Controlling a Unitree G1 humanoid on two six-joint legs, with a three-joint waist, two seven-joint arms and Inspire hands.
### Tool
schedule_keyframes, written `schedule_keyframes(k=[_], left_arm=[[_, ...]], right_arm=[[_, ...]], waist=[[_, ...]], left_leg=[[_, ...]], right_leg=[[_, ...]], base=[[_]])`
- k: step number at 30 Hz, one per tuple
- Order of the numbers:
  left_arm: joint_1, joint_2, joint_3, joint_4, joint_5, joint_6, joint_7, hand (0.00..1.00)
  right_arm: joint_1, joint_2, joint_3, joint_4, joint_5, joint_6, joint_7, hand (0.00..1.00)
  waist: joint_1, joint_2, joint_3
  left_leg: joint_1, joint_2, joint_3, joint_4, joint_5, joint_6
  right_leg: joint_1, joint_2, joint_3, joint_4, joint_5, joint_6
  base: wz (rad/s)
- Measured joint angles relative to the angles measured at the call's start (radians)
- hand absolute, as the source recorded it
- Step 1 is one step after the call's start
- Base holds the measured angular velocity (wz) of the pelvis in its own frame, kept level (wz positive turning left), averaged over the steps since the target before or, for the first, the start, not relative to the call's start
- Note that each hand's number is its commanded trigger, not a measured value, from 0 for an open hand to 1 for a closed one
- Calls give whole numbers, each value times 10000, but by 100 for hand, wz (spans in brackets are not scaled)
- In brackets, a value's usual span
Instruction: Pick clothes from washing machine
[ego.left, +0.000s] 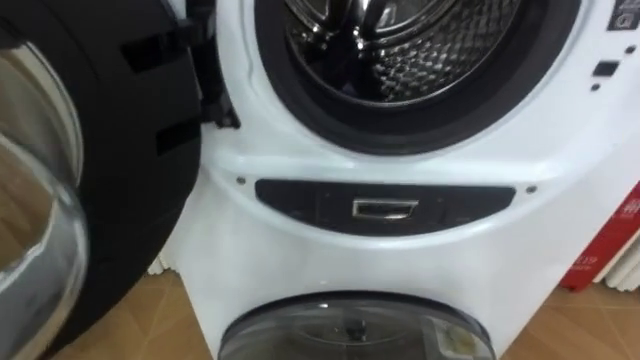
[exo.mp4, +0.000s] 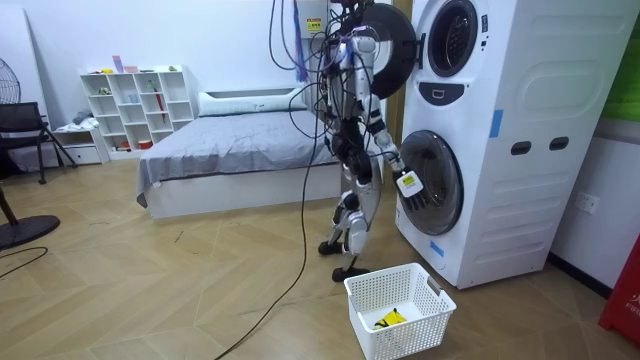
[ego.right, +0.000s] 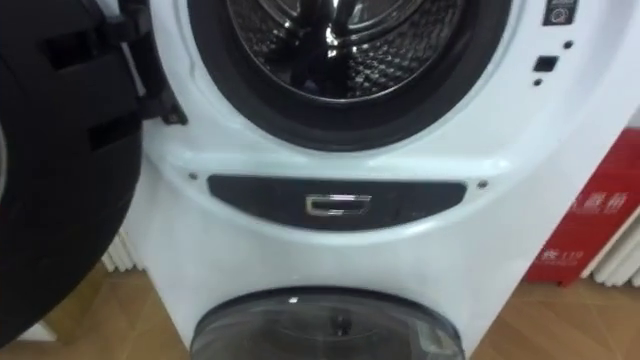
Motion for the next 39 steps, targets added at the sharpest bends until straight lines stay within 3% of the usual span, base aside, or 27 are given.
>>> schedule_keyframes(k=[1, 2, 3, 4, 6, 7, 8, 10, 12, 14, 16, 18, 19, 20, 21, 22, 23, 24, 26, 27, 28, 29, 32, 39], left_arm=[[-18, -83, -26, -3, -8, 4, -82, 0], [-44, -131, -27, -1, -16, 3, -109, 0], [-217, -180, -45, -1, -18, 3, -150, 0], [-512, -178, -195, -54, -16, -1, -161, 0], [-966, -178, -452, -304, -10, -35, -253, 0], [-1363, -171, -604, -292, -3, -38, -310, 0], [-1734, -189, -684, -279, 1, -63, -312, 0], [-1958, -196, -994, -212, 4, -241, -314, 0], [-1969, -202, -1276, -116, -1, -260, -327, 0], [-1693, -200, -1462, 69, 13, -247, -342, 0], [-1435, -182, -1468, 416, -3, -246, -369, 0], [-1154, -171, -1460, 604, 6, -235, -374, 0], [-1105, -167, -1513, 694, -15, -232, -346, 0], [-1090, -175, -1595, 693, -15, -235, -322, 0], [-1089, -180, -1596, 672, -24, -253, -321, 0], [-1103, -162, -1586, 667, -17, -285, -319, 0], [-1109, -118, -1587, 669, -20, -288, -318, 0], [-1109, -106, -1577, 669, -18, -285, -318, 0], [-1104, 28, -1548, 665, 5, -288, -333, 0], [-1099, 65, -1510, 678, 0, -286, -335, 0], [-1092, 63, -1448, 688, 5, -283, -334, 0], [-1099, -2, -1287, 692, 9, -283, -325, 0], [-1124, 0, -1264, 661, -38, -290, -310, 0], [-1066, -99, -1161, 657, -115, -320, -394, 0]], right_arm=[[-82, -87, -3, 123, -71, -66, -28, 0], [-80, -122, -3, 138, -72, -66, -38, 0], [-47, -133, -7, 131, -74, -66, -67, 0], [2, -119, -8, 133, -103, -26, -49, 0], [-4, -98, -26, 115, -197, -6, -1, 0], [-20, -55, -48, 58, -156, -5, 20, 0], [-57, 10, -105, 55, -150, -4, 41, 0], [-164, 36, -205, -29, -166, -3, 87, 0], [-230, 46, -546, -82, -188, -9, 108, 0], [-115, 30, -635, -81, -111, 25, 137, 0], [-100, 25, -683, -80, -127, 147, 201, 0], [-90, 34, -692, -147, 55, 148, 237, 0], [-84, 33, -686, -167, 258, 153, 236, 0], [84, 18, -688, -165, 381, 194, 229, 0], [163, 20, -690, -164, 471, 230, 228, 0], [202, 29, -683, -168, 572, 251, 232, 0], [115, 25, -597, -156, 562, 239, 233, 0], [92, 24, -540, -133, 556, 210, 233, 0], [-64, 90, -194, -63, 551, 208, 254, 0], [-114, 121, -126, -65, 553, 207, 260, 0], [-215, 112, 71, -76, 534, 206, 279, 0], [-372, 109, 148, -80, 544, 207, 364, 0], [-410, 120, 615, -98, 549, 210, 450, 0], [-631, 87, 871, -497, 120, 59, 369, 0]], waist=[[-59, 167, 26], [-120, 305, -22], [-390, 477, -13], [-618, 510, -9], [-783, 529, -21], [-871, 609, -46], [-816, 533, 3], [-741, 485, 12], [-718, 403, -17], [-712, 299, -78], [-738, 247, -101], [-743, 221, -92], [-765, 246, -66], [-857, 233, -74], [-843, 245, -81], [-751, 175, -139], [-738, 99, -135], [-730, 82, -129], [-433, -189, -106], [-428, -296, -72], [-369, -303, -110], [-264, -300, -79], [-187, -269, -75], [137, -364, -91]], left_leg=[[24, 175, 11, 934, -125, -14], [116, 202, -26, 1307, -177, -24], [453, 173, -265, 1580, -258, -99], [877, 111, -330, 1446, -291, -154], [1558, 31, -469, 605, -484, -431], [1997, -5, -771, -558, -899, -483], [2371, -12, -832, -1752, -1203, -430], [2497, -11, -721, -2718, -1408, -162], [2277, -211, -572, -2988, -1378, 224], [2130, -565, -502, -3090, -1082, 686], [2106, -855, -381, -3170, -818, 899], [1956, -1093, -191, -3214, -524, 1089], [1841, -1141, -18, -3207, -355, 1162], [1794, -1143, 104, -3276, -152, 1158], [1807, -1149, 171, -3405, -22, 1150], [1816, -1131, 431, -3657, 237, 1085], [1813, -1124, 611, -3842, 453, 1032], [1809, -1126, 631, -3896, 519, 1031], [1786, -1217, 750, -4038, 748, 867], [1754, -1253, 757, -4031, 796, 765], [1607, -1266, 784, -4019, 851, 652], [1478, -1258, 910, -4025, 930, 558], [1413, -1011, 963, -4070, 1156, 406], [1347, -617, 930, -4073, 1236, 126]], right_leg=[[-22, 163, -164, 43, 22, -92], [-32, 240, -269, 35, 40, -135], [-61, 317, -509, 52, 66, -175], [-295, 315, -694, 248, 69, -183], [-791, 309, -864, 531, 83, -203], [-1150, 290, -1067, 727, 181, -206], [-1499, 272, -1143, 880, 317, -206], [-1961, 249, -1146, 975, 620, -173], [-2273, 88, -1077, 977, 981, -51], [-2182, -141, -863, 461, 1612, 127], [-2100, -314, -609, 92, 2147, 240], [-2114, -533, -301, -243, 2743, 531], [-2152, -737, -86, 65, 2727, 839], [-2068, -1044, -16, 1087, 1931, 1101], [-1986, -1188, 15, 1642, 1566, 1080], [-1719, -1502, 41, 2458, 890, 1137], [-1203, -1810, 68, 2827, 376, 1248], [-860, -1905, 98, 2788, 205, 1313], [19, -2056, 412, 2155, -212, 1568], [130, -1995, 409, 1786, -281, 1608], [285, -1901, 354, 973, -322, 1667], [339, -1769, 437, 284, -333, 1512], [318, -1420, 511, -61, -98, 1239], [336, -1011, 486, -387, 110, 871]], base=[[-27], [-4], [34], [51], [38], [30], [23], [-11], [-13], [-5], [-12], [-2], [57], [71], [77], [53], [46], [30], [-5], [-25], [-37], [-40], [-16], [-6]])
